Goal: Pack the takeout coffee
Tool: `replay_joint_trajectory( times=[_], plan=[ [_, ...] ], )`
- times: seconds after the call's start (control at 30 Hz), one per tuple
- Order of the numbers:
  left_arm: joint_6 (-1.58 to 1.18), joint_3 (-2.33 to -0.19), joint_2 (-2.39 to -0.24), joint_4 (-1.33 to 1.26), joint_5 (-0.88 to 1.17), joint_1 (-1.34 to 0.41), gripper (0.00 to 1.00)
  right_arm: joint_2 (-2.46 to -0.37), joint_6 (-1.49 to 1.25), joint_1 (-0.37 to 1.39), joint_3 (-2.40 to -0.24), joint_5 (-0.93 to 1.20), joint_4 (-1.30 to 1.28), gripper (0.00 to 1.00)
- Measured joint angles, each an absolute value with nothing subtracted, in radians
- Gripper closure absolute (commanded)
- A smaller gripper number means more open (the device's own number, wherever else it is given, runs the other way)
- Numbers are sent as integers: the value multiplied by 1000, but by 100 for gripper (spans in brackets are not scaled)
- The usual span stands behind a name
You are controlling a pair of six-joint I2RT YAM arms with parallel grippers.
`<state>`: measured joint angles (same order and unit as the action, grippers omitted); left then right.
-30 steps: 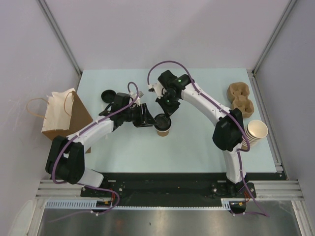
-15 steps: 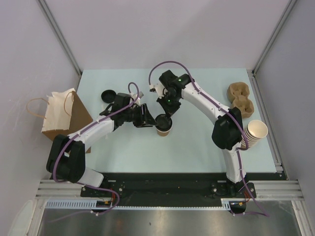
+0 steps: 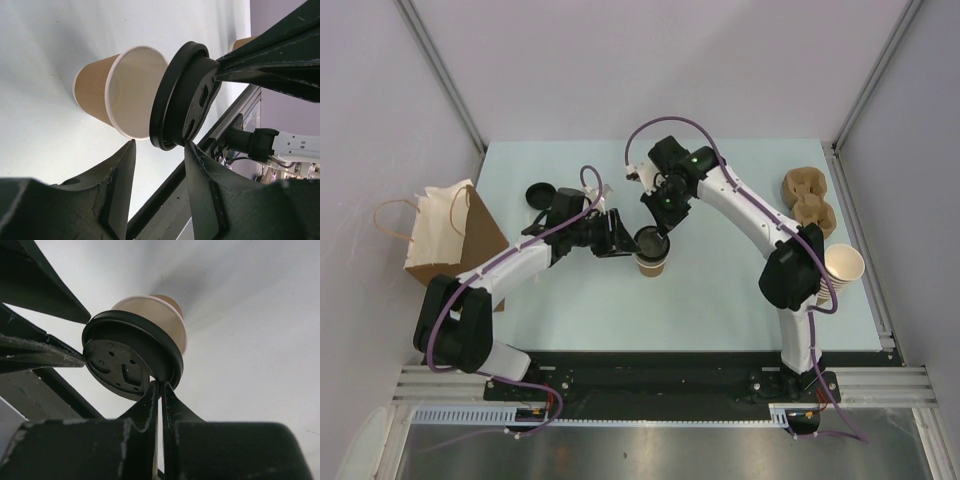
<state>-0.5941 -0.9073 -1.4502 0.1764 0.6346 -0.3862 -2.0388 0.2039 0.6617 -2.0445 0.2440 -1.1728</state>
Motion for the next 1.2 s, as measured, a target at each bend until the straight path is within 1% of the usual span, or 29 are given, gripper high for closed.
replay_joint_trajectory(
  times=[0.33,0.57,1.2],
  plan=[
    [-594,-907,-1441,166,635,-389,50,-2025,218,665,-2022,223,-1183,100],
    [-593,-907,-1441,166,635,-389,50,-2065,220,667,-2022,210,-1190,100],
    [-593,-907,-1441,165,635,-389,50,-2132,221,667,-2091,207,-1202,100]
  ],
)
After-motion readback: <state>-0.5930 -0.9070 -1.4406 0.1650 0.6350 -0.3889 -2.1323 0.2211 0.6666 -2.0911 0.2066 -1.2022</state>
